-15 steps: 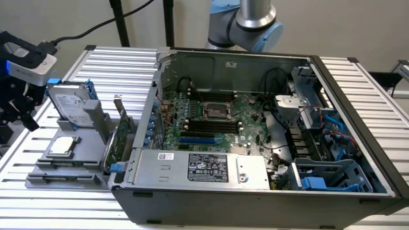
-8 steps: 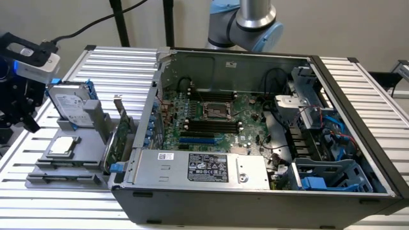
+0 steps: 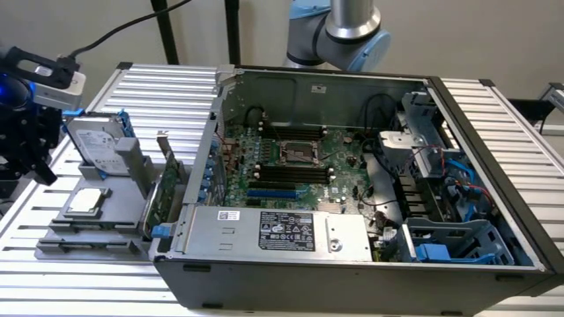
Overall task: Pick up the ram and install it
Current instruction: 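Pick up the ram and move it above insertion slot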
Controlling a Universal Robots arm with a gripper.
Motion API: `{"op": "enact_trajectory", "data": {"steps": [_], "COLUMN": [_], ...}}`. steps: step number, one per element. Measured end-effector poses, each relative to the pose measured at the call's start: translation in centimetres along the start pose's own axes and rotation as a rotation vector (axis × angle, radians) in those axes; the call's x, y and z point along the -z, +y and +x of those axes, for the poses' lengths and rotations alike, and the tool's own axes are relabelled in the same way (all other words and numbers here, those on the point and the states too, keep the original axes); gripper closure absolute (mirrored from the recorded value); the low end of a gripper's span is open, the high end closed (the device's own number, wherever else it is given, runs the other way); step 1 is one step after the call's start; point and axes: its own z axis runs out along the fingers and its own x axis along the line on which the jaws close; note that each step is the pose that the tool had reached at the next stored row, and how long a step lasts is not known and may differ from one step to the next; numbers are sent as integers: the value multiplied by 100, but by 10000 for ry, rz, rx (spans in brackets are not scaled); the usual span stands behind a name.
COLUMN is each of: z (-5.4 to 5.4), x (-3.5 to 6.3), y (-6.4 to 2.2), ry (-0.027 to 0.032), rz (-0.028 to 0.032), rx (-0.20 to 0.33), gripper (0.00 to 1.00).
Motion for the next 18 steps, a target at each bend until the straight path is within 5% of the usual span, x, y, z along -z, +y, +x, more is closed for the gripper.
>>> {"op": "enact_trajectory", "data": {"steps": [11,18], "z": [1,21], "x": [-91,-176], "y": [-4,-19], "ry": [77,111], "rz": [-25,-72], "rx": [1936,2534], "gripper": [89,89]}}
